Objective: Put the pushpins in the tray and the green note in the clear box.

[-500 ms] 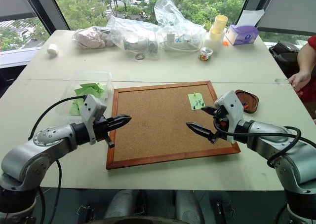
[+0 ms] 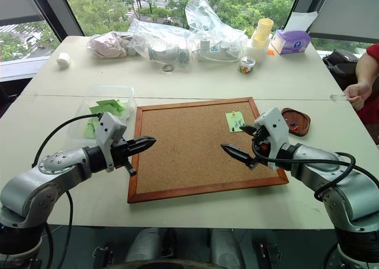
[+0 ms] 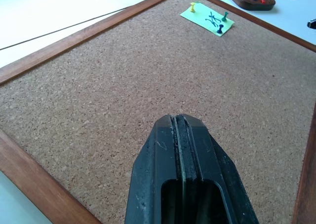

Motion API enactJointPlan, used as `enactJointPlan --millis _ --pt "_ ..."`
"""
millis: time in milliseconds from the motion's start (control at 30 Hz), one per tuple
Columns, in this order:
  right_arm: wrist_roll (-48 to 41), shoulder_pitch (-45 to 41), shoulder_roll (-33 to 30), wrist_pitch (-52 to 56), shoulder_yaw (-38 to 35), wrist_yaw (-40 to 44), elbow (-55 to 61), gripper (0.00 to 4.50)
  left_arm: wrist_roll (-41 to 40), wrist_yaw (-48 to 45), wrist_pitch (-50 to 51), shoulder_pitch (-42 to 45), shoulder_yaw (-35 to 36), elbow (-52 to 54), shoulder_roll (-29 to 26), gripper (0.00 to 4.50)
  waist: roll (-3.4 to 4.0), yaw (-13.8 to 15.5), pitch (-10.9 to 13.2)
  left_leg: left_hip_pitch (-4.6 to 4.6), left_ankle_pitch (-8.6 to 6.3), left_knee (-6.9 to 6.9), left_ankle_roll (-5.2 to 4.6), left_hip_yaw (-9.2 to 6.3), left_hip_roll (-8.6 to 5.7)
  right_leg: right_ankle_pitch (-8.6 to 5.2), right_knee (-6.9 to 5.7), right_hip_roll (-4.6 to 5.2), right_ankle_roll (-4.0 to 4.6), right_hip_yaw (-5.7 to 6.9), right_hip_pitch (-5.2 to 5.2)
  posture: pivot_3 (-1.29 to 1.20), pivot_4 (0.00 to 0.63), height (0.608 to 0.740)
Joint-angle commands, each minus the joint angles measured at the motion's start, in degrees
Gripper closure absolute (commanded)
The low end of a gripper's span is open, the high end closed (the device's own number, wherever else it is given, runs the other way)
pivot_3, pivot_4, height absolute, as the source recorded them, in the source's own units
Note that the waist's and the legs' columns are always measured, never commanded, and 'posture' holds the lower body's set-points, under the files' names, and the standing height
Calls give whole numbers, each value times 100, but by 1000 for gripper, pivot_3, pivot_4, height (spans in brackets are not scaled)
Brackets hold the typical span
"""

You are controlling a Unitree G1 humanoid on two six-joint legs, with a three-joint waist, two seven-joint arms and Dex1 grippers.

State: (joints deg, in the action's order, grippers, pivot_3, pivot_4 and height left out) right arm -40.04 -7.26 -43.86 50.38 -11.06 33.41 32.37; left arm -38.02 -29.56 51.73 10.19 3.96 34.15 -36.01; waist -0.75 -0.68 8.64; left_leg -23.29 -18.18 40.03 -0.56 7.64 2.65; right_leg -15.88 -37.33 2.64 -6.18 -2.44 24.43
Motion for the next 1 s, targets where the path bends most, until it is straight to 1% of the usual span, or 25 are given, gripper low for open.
enactJointPlan --millis 33,133,200,300,400,500,633,767,867,1000 --pt "17 -126 19 -88 -57 -31 74 0 -36 10 -66 247 161 2 -20 4440 0 4 0 0 0 0 0 0 0 0 0 0 0 0 0 0 150 728" --pt "153 -380 13 -3 20 -153 -222 0 27 -133 141 1007 -74 -1 -313 4440 -6 7 4 -1 0 1 0 0 0 0 0 0 0 0 0 0 150 728" --pt "154 -617 116 27 34 -249 -426 0 46 -141 328 1524 -221 -114 -418 4440 -7 4 3 -1 1 3 2 0 -1 0 -1 -3 1 1 0 0 150 728" --pt "385 -873 138 -68 244 -275 -739 0 192 -290 416 1918 -604 -298 -541 4440 -5 -6 2 1 0 0 0 1 -6 1 1 -3 -1 -3 -1 0 150 728" --pt "728 -1106 213 -289 521 -269 -1130 0 247 -505 336 1967 -991 -597 -368 4440 -5 -11 2 -2 0 -5 0 3 -9 1 2 -4 -1 -3 6 0 150 728" --pt "1078 -1377 474 -597 804 -266 -1721 0 676 -1140 -287 1835 -1664 -1237 -363 4440 -4 -14 2 -2 1 -2 1 6 -14 1 0 -6 -1 -3 7 0 150 728" --pt "1555 -1678 617 -1037 1045 -231 -2400 0 793 -1367 -418 1864 -1774 -1722 -199 4440 -4 -10 3 -2 2 1 3 7 -17 1 -2 -5 -1 -2 6 0 150 728" --pt "1868 -1978 796 -1413 1043 -270 -3052 0 845 -1504 -324 1883 -1871 -1770 -114 4440 -4 0 3 -5 2 1 2 5 -15 1 -2 -2 -1 -2 8 0 150 728" --pt "1993 -2193 896 -1601 1048 -173 -3453 0 1293 -1372 -288 1901 -2191 -1887 -172 4440 -4 -8 3 -5 2 1 2 5 -10 1 -3 -2 -2 -2 8 0 150 728" --pt "2202 -2403 963 -1820 1160 -9 -3811 0 1956 -1368 -623 1894 -2604 -2064 -296 4440 -2 -13 2 -4 2 1 3 6 -17 1 -4 -4 -2 -2 8 0 150 728"
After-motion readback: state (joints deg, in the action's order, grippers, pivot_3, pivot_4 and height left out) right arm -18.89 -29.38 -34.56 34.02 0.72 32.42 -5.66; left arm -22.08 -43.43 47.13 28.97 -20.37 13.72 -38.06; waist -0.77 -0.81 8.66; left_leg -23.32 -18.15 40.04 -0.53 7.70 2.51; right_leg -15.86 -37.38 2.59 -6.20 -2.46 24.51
